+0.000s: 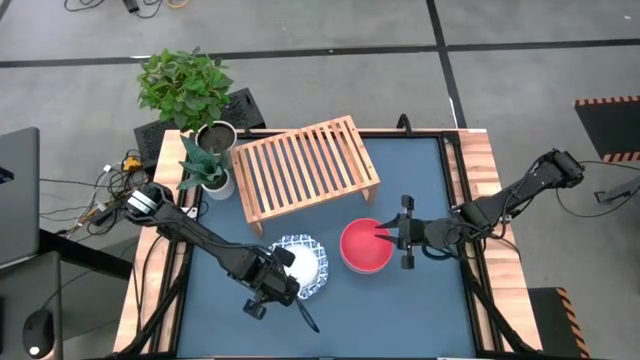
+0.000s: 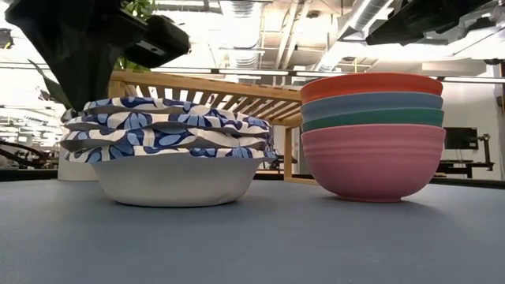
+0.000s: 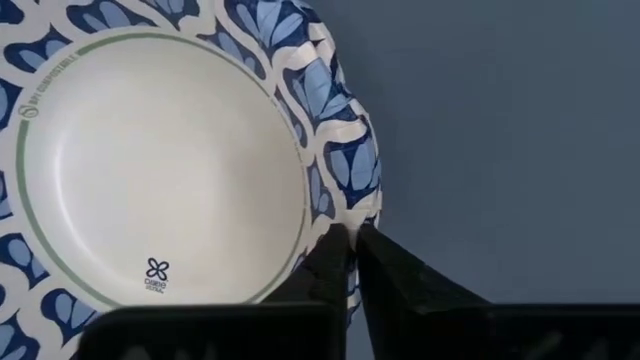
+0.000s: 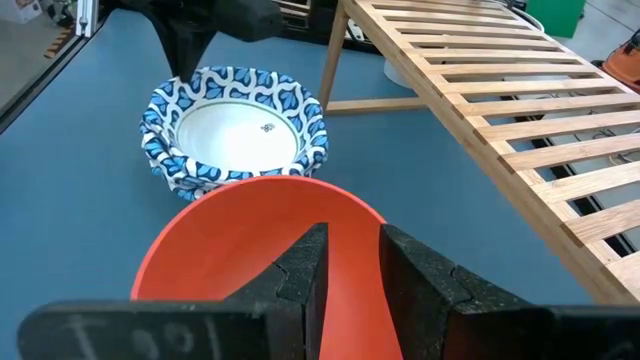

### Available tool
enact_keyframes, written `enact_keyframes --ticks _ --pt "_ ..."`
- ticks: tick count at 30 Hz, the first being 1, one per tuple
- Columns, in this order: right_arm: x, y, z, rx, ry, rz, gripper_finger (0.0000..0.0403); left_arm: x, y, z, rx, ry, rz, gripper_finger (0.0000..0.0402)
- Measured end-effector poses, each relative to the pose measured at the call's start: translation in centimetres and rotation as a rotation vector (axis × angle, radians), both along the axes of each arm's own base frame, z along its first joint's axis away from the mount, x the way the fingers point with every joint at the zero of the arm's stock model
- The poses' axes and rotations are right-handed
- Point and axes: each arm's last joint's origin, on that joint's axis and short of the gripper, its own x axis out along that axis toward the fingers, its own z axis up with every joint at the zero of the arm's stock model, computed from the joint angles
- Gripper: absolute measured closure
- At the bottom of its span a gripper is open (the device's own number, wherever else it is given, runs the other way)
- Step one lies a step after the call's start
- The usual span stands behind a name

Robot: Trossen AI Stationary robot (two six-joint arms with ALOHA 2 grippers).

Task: Place and stack bowls onto a shelf
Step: Put the blue patterned bowl on the shelf

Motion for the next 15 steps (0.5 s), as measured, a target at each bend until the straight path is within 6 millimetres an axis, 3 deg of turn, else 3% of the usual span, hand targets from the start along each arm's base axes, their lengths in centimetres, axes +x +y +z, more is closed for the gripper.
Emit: enact_keyframes --ticks 7,15 --pt "0.0 0.0 0.0 -0.006 -0.003 -0.012 0.0284 0.1 0.0 0.2 -0.005 -0.005 0.035 0.0401" --pt "0.0 0.0 0.0 -0.008 -0.004 -0.016 0.0284 1.2 -0.6 3.4 -0.047 -0.083 0.058 0.0401"
